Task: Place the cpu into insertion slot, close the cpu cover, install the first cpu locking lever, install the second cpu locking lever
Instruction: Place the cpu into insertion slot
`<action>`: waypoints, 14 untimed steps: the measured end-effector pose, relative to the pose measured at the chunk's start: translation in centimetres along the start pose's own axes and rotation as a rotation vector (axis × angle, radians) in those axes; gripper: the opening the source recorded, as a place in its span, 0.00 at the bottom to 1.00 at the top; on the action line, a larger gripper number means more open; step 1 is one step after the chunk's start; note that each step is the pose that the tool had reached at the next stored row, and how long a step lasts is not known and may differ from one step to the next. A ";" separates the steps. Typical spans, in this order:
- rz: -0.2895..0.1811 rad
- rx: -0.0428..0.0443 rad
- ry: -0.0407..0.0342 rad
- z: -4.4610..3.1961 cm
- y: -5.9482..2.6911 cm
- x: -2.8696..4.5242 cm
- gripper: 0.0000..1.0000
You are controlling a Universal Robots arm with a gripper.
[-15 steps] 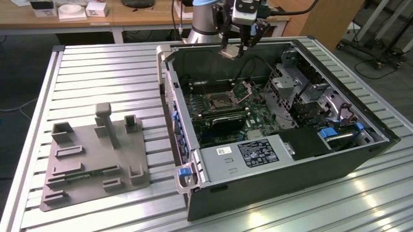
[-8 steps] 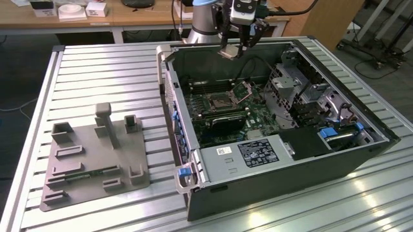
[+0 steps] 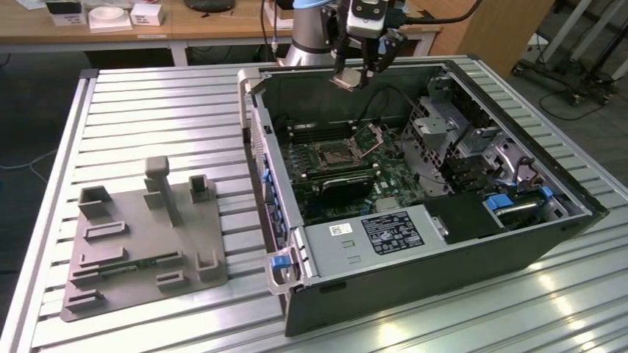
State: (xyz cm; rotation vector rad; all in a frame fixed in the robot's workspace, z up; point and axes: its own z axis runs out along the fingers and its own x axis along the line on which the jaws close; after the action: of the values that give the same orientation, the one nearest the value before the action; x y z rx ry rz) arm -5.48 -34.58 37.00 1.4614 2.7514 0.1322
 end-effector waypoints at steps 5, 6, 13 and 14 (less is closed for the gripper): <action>0.015 -0.0003 -0.0013 -0.01 -0.13 0.09 0.54; 0.017 -0.0003 -0.0015 -0.01 -0.16 0.11 0.54; 0.033 -0.0006 -0.0029 -0.01 -0.26 0.18 0.54; 0.036 -0.0007 -0.0031 -0.01 -0.28 0.19 0.54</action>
State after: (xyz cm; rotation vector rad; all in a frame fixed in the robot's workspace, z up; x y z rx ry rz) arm -5.82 -34.58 36.99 1.5097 2.7235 0.1315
